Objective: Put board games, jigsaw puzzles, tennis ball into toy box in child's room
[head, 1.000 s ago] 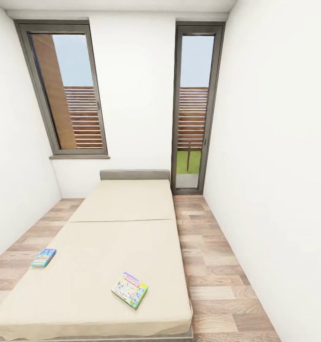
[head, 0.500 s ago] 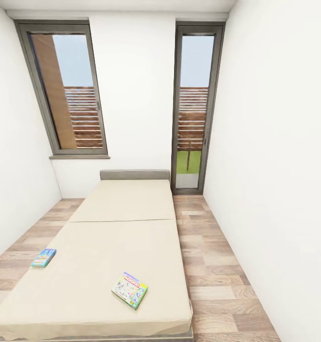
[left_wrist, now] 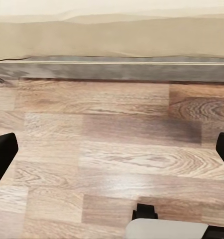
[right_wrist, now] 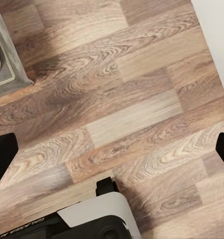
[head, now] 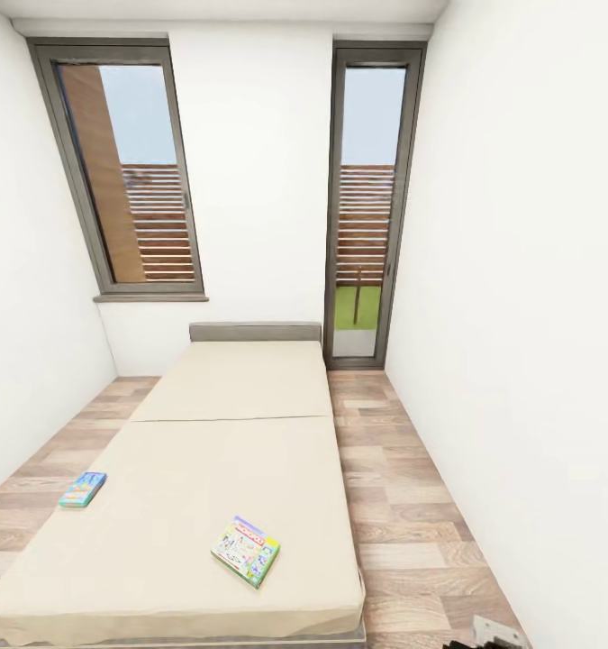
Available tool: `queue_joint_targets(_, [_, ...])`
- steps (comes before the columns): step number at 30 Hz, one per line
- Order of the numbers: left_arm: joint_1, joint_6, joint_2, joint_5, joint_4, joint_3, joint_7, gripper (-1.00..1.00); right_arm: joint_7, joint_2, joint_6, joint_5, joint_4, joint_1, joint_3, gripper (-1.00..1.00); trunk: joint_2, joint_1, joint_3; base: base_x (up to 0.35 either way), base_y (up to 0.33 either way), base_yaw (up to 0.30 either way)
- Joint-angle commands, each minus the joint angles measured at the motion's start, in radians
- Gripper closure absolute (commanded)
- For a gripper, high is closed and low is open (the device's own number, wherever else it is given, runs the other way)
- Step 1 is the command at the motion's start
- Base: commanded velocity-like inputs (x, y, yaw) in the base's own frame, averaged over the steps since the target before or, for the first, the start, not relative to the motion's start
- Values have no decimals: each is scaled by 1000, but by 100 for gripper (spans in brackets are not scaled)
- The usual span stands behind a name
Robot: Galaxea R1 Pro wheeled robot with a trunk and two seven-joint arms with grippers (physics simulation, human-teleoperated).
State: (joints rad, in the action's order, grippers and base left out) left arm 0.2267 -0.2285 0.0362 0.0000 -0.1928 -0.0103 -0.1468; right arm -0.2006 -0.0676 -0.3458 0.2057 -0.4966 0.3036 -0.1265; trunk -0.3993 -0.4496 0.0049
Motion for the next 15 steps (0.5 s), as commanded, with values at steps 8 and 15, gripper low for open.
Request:
queue_joint_targets(8, [0,-2,0,0,0,-2,-4,-100,-9,-1,30,11,-6,4,-4,-100,-1,0,-2,0,0,0])
queue_joint_targets(15, [3,48,3,6,-42,-4,-1,-100,-14,5,34,8,0,5,-5,-100,-1,0,-11,0,0,0])
